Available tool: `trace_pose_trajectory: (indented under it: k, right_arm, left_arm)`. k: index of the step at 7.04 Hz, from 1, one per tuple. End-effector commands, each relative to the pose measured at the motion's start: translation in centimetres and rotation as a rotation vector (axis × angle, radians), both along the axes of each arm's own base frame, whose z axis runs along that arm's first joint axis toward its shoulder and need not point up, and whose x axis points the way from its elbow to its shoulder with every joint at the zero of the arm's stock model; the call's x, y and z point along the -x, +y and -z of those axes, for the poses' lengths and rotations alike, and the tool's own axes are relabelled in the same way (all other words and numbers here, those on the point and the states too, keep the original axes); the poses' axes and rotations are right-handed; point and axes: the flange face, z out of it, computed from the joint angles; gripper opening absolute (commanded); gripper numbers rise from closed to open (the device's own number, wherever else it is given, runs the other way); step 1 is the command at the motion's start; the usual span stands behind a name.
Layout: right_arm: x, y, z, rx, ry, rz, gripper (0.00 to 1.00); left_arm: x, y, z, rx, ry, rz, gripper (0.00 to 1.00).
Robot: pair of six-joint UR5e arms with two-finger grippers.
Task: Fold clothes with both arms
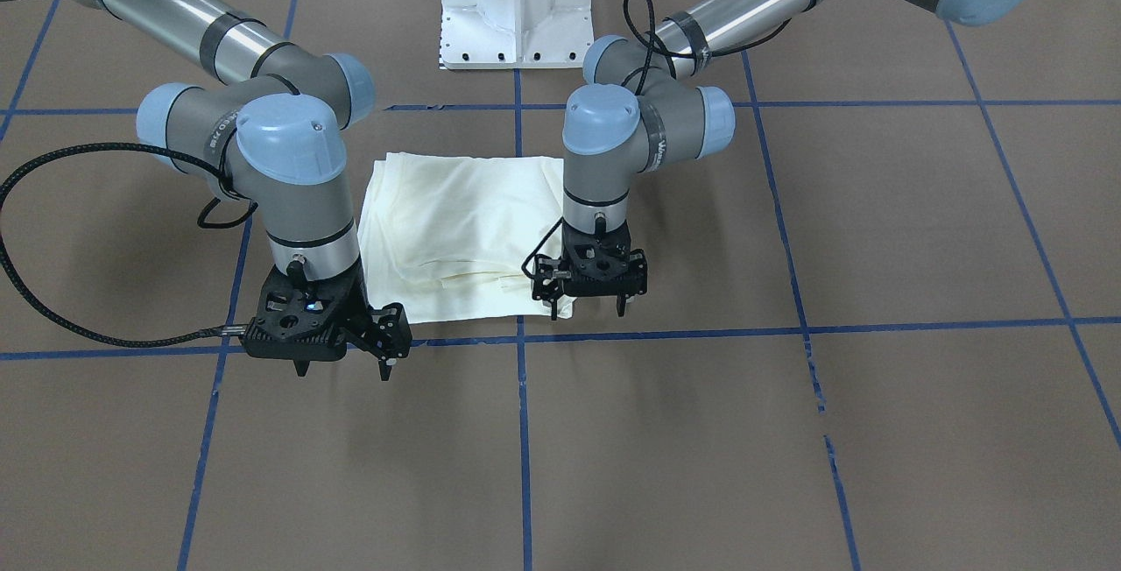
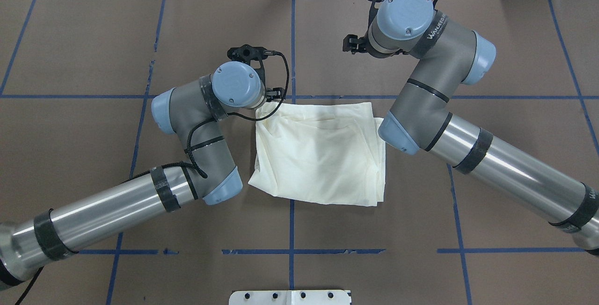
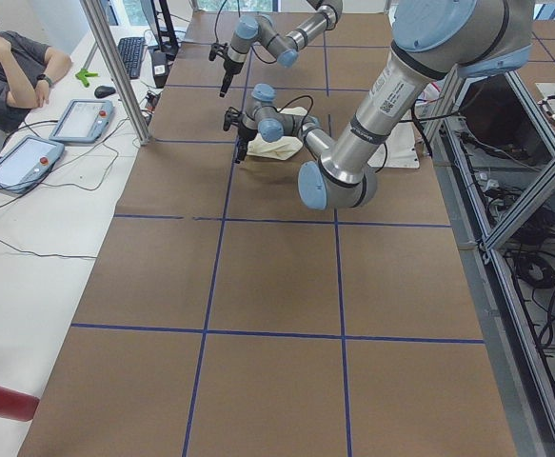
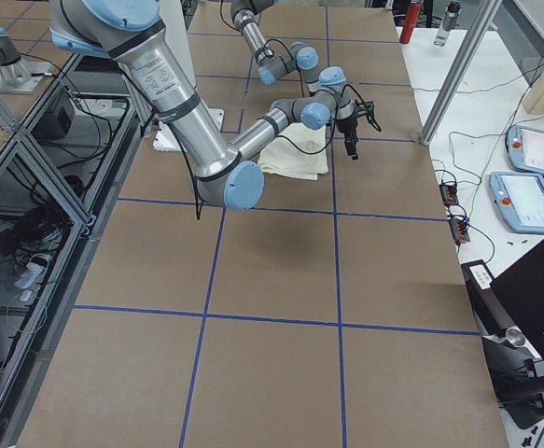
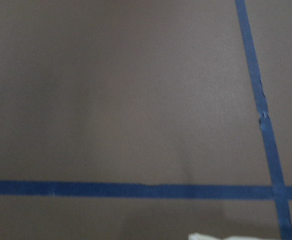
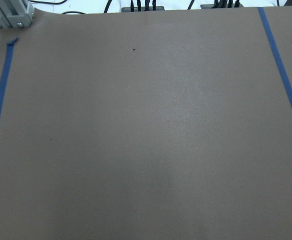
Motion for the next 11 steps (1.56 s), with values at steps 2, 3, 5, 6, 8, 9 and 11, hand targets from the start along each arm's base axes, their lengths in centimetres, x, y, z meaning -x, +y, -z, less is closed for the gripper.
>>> trace_pose_trajectory:
  k: [2, 3, 5, 6, 8, 9, 11]
  right_arm:
    - [0.2, 1.1, 0.7, -0.003, -0.021, 0.021, 1.00]
    - [0.1, 1.2, 0.4, -0.001, -0.019, 0.021, 1.00]
    - [0.1, 1.2, 0.2, -0.001, -0.019, 0.021, 1.00]
    - [0.1, 1.2, 0.2, -0.001, -0.019, 0.021, 1.00]
    - [-0.1, 1.4, 0.2, -0.003, -0.022, 0.022, 1.00]
    - [-0.2, 1.5, 0.2, -0.004, -0.022, 0.021, 1.00]
    - [-0.2, 1.5, 0.1, -0.003, -0.021, 0.021, 1.00]
  left_arm:
    - [9.3, 3.7, 4.4, -0.036, 0.212, -0.091, 1.00]
    - [13.0, 7.8, 3.6, -0.062, 0.254, -0.111, 1.00]
    - [11.9, 15.0, 3.1, -0.042, 0.302, -0.194, 1.00]
    - [8.1, 19.0, 2.5, -0.024, 0.350, -0.225, 1.00]
    - [4.8, 19.0, -0.8, -0.111, 0.447, -0.177, 0.98]
    - [3.8, 18.6, -2.3, -0.154, 0.528, -0.179, 0.98]
    - [4.0, 18.6, -2.8, -0.163, 0.542, -0.181, 0.98]
